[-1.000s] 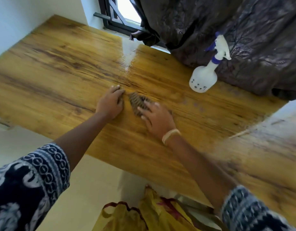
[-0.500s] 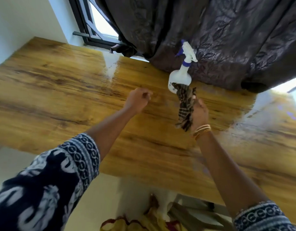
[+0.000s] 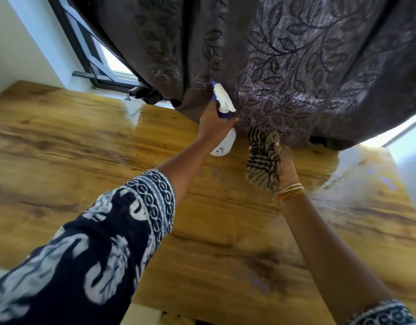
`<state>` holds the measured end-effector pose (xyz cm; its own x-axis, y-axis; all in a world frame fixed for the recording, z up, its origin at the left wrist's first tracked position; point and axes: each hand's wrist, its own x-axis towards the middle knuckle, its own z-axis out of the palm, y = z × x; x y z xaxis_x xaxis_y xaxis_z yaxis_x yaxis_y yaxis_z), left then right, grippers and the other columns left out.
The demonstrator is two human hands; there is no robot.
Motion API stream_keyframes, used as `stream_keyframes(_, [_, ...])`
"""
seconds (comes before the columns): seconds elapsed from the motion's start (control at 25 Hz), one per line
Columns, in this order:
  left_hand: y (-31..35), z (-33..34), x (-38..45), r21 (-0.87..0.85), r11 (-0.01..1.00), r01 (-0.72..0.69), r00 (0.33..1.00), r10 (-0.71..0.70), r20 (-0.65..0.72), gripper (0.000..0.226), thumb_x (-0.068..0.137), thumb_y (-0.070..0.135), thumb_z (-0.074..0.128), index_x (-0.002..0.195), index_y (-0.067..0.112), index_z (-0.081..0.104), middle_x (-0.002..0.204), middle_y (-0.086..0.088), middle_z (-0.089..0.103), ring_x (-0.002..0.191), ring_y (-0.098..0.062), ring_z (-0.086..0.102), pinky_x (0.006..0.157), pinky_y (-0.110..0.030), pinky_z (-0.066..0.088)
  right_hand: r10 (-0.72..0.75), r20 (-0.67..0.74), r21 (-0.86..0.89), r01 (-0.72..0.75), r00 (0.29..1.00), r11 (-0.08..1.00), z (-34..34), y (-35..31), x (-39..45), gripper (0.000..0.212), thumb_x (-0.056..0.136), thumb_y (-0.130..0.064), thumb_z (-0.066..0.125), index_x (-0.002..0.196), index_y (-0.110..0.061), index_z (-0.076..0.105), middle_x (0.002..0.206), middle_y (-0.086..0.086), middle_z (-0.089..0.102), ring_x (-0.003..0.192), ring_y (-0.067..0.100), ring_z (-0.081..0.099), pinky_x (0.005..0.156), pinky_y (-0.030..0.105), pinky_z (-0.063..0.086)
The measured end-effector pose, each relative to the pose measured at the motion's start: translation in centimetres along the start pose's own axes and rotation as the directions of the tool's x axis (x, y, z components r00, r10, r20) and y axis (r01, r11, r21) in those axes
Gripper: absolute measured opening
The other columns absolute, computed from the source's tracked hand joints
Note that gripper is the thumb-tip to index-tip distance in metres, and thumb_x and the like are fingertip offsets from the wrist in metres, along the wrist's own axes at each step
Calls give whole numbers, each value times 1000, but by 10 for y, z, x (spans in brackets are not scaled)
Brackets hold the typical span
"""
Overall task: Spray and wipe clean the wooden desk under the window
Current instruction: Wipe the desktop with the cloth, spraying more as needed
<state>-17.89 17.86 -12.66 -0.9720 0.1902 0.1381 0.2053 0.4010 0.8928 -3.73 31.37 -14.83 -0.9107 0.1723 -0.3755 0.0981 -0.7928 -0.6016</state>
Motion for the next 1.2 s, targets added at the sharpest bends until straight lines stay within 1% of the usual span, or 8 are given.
stream_keyframes(0.2, [4, 8, -5, -59, 996, 70, 983, -79, -166, 38, 82, 17, 69, 100, 13, 35, 81, 7, 51, 75, -16, 54, 48, -15, 32, 23, 114, 32, -27, 993, 999, -10, 2, 6, 101, 24, -42, 100, 113, -10, 64, 99, 8, 70, 79, 19, 71, 67, 30, 60])
stream_keyframes(0.28, [2, 1, -9, -79, 996, 51, 976, -67, -206, 39, 82, 14, 67, 99, 13, 32, 78, 7, 49, 65, -10, 50, 45, -13, 35, 22, 125, 28, -26, 992, 999, -5, 7, 5, 82, 43, -42, 97, 113, -10, 66, 100, 7, 71, 81, 19, 71, 71, 31, 61])
stream_keyframes(0.4, [-2, -24, -14, -126, 991, 51, 979, -75, -191, 33, 84, 14, 64, 107, 13, 40, 80, 7, 51, 65, -3, 50, 49, -10, 39, 32, 14, 66, -33, 999, 997, 2, 15, 9, 38, 95, -38, 54, 102, -7, 74, 96, 10, 73, 79, 22, 73, 68, 33, 61])
stream_keyframes(0.52, [-10, -64, -22, -58, 998, 27, 994, -33, -108, 21, 86, 24, 59, 93, 4, 59, 69, 5, 61, 58, -4, 57, 56, -11, 46, 58, -8, 18, -58, 998, 998, 24, 31, 11, 44, 93, -37, 46, 89, -6, 78, 92, 10, 73, 76, 22, 72, 66, 32, 60])
stream_keyframes(0.68, [-31, -131, -36, -103, 989, 101, 979, -81, 190, 29, 83, 23, 52, 94, 2, 68, 55, -12, 64, 48, -27, 63, 55, -36, 54, 49, 20, -12, -49, 999, 999, 63, 67, 7, 55, 104, -31, 33, 84, -3, 77, 82, 9, 74, 69, 19, 72, 61, 26, 58])
stream_keyframes(0.88, [-58, -209, -75, -97, 951, 292, 810, -192, 554, 24, 88, 7, 50, 108, 5, 63, 95, -14, 75, 41, -23, 59, 45, -31, 53, 113, 15, -162, -109, 994, 981, 106, 119, 23, 45, 98, -38, 43, 95, -4, 73, 90, 10, 73, 77, 20, 72, 65, 29, 59])
stream_keyframes(1.08, [-72, -236, -98, -116, 920, 375, 813, -266, 518, 20, 74, -3, 50, 86, 3, 65, 71, -17, 69, 29, -21, 40, 45, -28, 39, 173, -13, -252, -170, 985, 953, 138, 153, 22, 45, 104, -36, 36, 94, -3, 65, 73, 8, 73, 62, 18, 71, 55, 24, 58])
stream_keyframes(1.2, [-80, -244, -97, -33, 942, 334, 827, -277, 490, 34, 68, 2, 52, 99, -4, 64, 78, -23, 69, 35, -25, 43, 42, -27, 41, 162, -12, -285, -159, 987, 945, 153, 163, 21, 58, 106, -33, 35, 75, -6, 76, 70, 6, 74, 60, 16, 71, 53, 23, 57])
